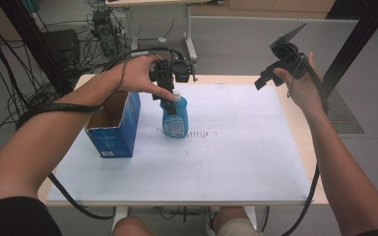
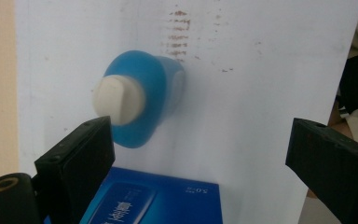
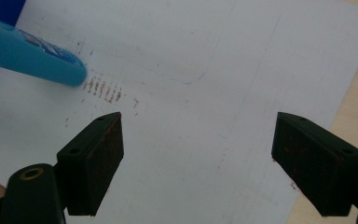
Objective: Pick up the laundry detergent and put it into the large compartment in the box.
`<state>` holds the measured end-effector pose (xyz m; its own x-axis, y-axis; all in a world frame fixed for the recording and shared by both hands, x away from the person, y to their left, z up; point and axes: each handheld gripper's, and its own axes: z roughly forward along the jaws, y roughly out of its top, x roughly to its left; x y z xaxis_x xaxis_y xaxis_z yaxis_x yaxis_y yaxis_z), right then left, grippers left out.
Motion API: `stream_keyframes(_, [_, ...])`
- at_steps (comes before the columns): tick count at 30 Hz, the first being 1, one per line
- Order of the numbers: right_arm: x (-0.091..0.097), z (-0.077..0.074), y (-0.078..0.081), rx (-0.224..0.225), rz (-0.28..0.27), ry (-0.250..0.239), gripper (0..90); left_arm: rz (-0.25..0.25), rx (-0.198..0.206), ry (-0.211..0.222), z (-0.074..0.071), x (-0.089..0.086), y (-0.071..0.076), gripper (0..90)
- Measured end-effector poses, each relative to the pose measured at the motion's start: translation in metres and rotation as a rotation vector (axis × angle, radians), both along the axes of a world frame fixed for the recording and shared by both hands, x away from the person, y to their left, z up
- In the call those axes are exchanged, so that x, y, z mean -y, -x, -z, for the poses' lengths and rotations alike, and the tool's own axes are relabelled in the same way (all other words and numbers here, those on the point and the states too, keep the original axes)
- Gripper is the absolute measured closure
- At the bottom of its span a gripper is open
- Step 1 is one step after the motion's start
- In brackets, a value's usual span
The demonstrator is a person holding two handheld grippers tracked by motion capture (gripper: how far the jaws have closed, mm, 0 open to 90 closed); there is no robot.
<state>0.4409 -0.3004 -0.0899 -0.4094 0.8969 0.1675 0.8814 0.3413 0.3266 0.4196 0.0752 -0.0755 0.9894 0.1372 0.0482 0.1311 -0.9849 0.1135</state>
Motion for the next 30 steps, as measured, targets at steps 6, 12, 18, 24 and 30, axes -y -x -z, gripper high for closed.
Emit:
stream_keyframes(6, [0.002, -0.002, 0.003, -0.003, 0.006, 0.005, 16.6, 0.001, 0.011, -0.008, -0.002, 0.002, -0.011, 8.3])
stream_keyframes(12, [0.006, -0.003, 0.005, -0.012, 0.016, 0.01, 16.6, 0.0, 0.017, -0.033, -0.001, 0.009, -0.026, 8.3])
stream_keyframes(18, [0.009, -0.004, 0.008, -0.016, 0.02, 0.008, 16.1, -0.007, 0.02, -0.045, 0.0, 0.014, -0.036, 8.4])
stream_keyframes(24, [0.01, -0.004, 0.008, -0.025, 0.022, 0.005, 16.0, -0.007, 0.004, -0.055, 0.006, 0.017, -0.045, 8.4])
stream_keyframes(30, [0.013, -0.005, 0.008, -0.027, 0.032, 0.003, 16.0, -0.001, -0.008, -0.052, 0.01, 0.02, -0.049, 8.5])
